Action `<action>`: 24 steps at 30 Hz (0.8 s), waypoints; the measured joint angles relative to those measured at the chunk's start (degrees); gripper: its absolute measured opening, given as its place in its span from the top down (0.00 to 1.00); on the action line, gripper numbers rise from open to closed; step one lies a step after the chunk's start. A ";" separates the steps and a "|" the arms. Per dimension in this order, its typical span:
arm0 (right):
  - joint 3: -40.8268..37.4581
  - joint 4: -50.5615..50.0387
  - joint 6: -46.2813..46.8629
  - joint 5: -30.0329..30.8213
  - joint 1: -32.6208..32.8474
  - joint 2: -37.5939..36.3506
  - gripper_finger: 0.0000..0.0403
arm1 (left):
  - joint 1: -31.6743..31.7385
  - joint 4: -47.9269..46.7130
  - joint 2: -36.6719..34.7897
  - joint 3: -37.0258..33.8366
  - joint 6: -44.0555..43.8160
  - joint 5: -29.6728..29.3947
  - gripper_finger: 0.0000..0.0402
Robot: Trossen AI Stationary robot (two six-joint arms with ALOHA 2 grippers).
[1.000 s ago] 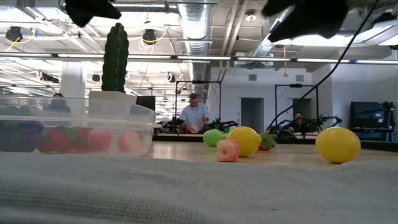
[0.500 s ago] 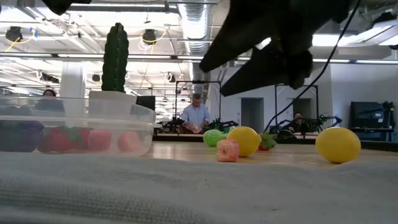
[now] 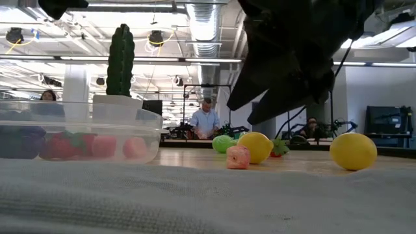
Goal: Pick and placing Produce into tupperware
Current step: Put the peach into the transparent bin
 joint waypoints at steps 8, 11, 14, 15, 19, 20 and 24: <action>0.00 -1.70 -3.05 -1.59 0.00 0.00 0.35 | 0.00 -1.12 -1.32 0.00 1.70 -2.41 0.57; 0.00 -1.76 -4.75 -1.80 -0.19 0.00 0.37 | 0.00 -2.39 -1.32 0.00 1.67 -3.37 0.57; 0.00 -2.20 -5.52 -3.16 -0.96 0.00 0.38 | 0.00 -3.04 -1.32 0.00 1.46 -3.59 0.57; 0.00 -2.24 -6.12 -3.76 -1.28 0.00 0.39 | 0.00 -3.06 -1.32 0.00 1.44 -3.59 0.57; 0.04 -2.30 -8.06 -4.96 -2.66 0.93 0.39 | 0.00 -3.09 -1.32 0.00 1.18 -4.57 0.57; -0.08 -2.89 -8.15 -5.53 -2.97 1.01 0.39 | 0.00 -3.10 -1.32 0.00 1.04 -4.77 0.57; 0.10 -0.79 -10.80 -7.70 -3.84 1.74 0.39 | 0.00 -3.19 -1.32 0.00 0.18 -4.97 0.57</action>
